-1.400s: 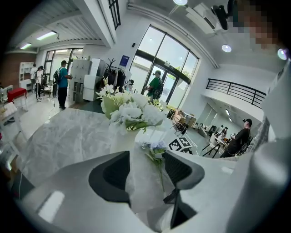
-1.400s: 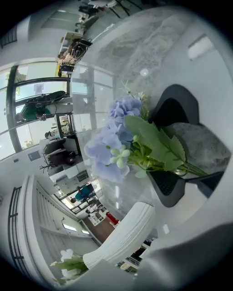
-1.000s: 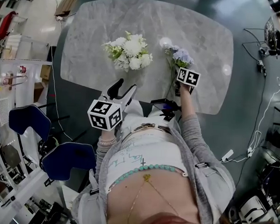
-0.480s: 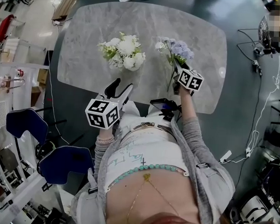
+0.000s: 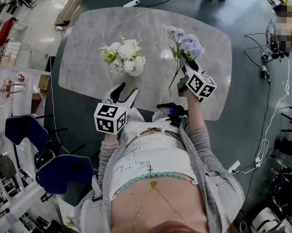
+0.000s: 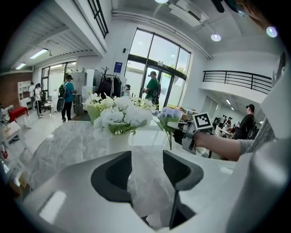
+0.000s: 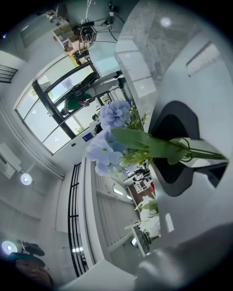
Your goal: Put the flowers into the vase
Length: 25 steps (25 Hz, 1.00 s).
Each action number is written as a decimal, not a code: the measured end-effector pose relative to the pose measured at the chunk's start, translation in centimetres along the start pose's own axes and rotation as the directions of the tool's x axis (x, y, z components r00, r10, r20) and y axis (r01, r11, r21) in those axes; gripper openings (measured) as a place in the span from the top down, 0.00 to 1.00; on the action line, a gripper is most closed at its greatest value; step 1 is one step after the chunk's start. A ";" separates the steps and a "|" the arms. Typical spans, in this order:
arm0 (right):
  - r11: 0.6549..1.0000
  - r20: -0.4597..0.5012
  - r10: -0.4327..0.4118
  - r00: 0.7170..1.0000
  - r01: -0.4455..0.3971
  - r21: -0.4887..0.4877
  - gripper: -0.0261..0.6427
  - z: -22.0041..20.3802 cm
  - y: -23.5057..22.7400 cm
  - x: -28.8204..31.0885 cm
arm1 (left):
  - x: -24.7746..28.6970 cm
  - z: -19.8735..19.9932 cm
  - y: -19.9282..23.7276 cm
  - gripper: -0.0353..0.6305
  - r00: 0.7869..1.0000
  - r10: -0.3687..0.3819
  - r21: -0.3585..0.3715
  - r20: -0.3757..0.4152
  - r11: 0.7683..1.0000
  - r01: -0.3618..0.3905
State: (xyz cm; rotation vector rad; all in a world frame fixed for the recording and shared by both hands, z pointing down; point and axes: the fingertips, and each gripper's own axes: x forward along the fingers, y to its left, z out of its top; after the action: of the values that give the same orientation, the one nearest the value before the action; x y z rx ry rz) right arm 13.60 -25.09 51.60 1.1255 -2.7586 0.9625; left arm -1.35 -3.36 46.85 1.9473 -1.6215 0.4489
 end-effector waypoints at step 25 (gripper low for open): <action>0.999 0.409 0.029 0.912 -0.010 -0.048 0.80 11.4 10.9 -1.1 | -0.3 1.9 5.0 0.61 0.986 -0.147 0.160 -0.084 0.974 0.159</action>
State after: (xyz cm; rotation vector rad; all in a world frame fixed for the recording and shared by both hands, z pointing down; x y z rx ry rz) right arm 9.89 -24.54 36.25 1.4429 -3.0958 0.7281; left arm -6.42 -4.87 46.20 2.1348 -1.4157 0.6009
